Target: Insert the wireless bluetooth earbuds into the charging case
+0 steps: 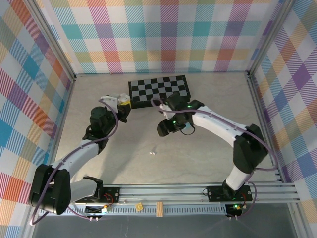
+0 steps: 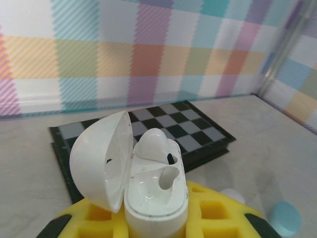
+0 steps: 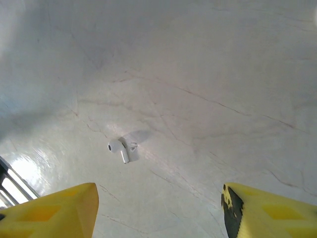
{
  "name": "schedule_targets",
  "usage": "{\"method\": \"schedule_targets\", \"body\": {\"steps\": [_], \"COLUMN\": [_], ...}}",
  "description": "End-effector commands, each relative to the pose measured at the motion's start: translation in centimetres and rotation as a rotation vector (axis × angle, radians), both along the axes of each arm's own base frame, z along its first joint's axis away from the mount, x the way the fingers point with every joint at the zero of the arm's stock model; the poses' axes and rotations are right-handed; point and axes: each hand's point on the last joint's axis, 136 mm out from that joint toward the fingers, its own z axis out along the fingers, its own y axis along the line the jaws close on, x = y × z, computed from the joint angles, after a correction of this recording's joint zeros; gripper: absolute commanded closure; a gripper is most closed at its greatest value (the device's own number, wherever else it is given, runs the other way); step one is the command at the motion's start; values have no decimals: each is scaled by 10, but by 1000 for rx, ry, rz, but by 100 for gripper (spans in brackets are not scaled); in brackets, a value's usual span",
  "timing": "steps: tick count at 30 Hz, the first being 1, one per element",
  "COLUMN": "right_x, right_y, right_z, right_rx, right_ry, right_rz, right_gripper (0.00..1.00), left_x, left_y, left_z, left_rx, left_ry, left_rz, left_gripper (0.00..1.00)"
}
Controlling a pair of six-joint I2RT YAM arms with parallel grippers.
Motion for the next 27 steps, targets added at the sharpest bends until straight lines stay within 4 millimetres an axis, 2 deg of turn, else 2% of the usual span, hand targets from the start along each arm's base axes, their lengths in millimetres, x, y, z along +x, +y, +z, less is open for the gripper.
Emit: {"method": "schedule_targets", "body": {"steps": [1,7,12,20,27], "right_x": [-18,-31,-37,-44,-55], "right_y": [6,31,37,30,47], "right_z": [-15,-41,-58,-79,-82], "right_rx": [-161,-337,-440,-627,-622], "right_ry": [-26,0,61,157,210], "right_rz": [173,325,384,421,421], "right_gripper": [33,38,41,47,50], "left_x": [4,15,16,17,20], "left_y": [23,57,81,82,77], "left_z": [15,29,34,36,32], "left_rx": [-49,-68,-75,-71,-73], "left_ry": [-21,-43,-56,-58,-47], "left_rz": [33,98,153,134,107], "left_gripper": [91,90,90,89,89]}}
